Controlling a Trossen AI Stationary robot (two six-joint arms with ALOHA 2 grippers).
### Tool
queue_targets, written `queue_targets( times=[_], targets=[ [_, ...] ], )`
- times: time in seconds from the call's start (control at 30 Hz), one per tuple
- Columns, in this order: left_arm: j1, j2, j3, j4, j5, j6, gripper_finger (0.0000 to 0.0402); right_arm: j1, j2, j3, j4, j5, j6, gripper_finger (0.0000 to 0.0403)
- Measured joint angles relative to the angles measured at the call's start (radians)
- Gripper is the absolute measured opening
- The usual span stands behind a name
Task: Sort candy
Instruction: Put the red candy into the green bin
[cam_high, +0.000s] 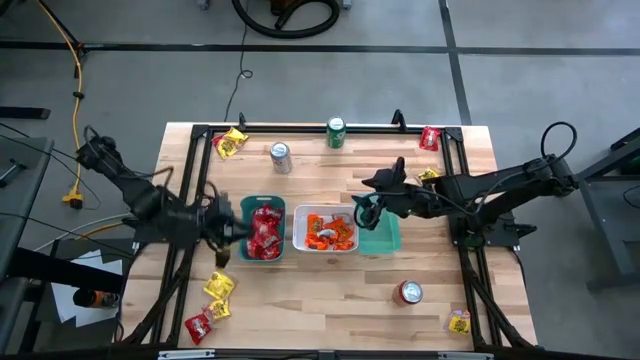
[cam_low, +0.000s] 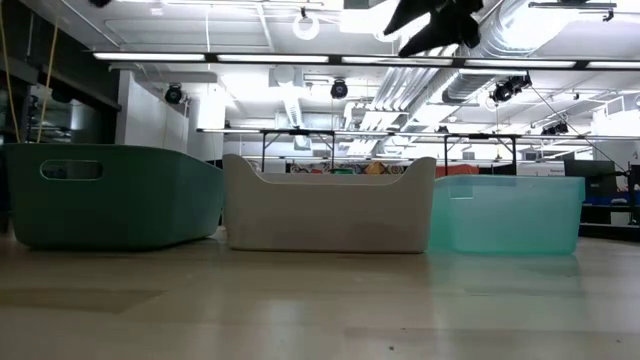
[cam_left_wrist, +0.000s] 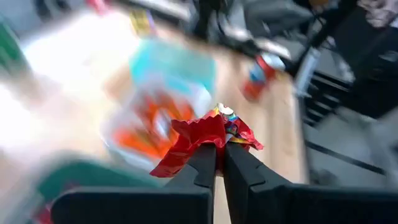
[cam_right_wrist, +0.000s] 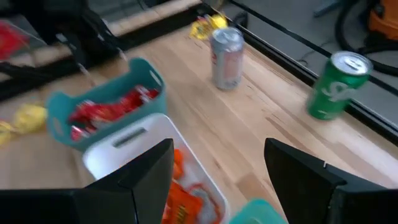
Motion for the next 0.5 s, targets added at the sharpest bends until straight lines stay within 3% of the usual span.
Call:
queue_targets(
  times=[0.1, 0.2, 0.5],
  targets=[
    [0.081, -0.024, 0.000, 0.048, -0.023, 0.169, 0.0000, 0.000, 0.000, 0.000, 0.074, -0.040, -0.009, 0.0248],
    [0.129, -0.048, -0.026, 0.064, -0.014, 0.241, 0.0000, 0.000, 0.000, 0.000, 0.134, -0.084, -0.045, 0.0248],
    [0.140, -0.287, -0.441, 0.349, 0.014, 0.134, 0.0000, 0.000, 0.000, 0.000, 0.157, -0.114, -0.053, 0.0248]
  ],
)
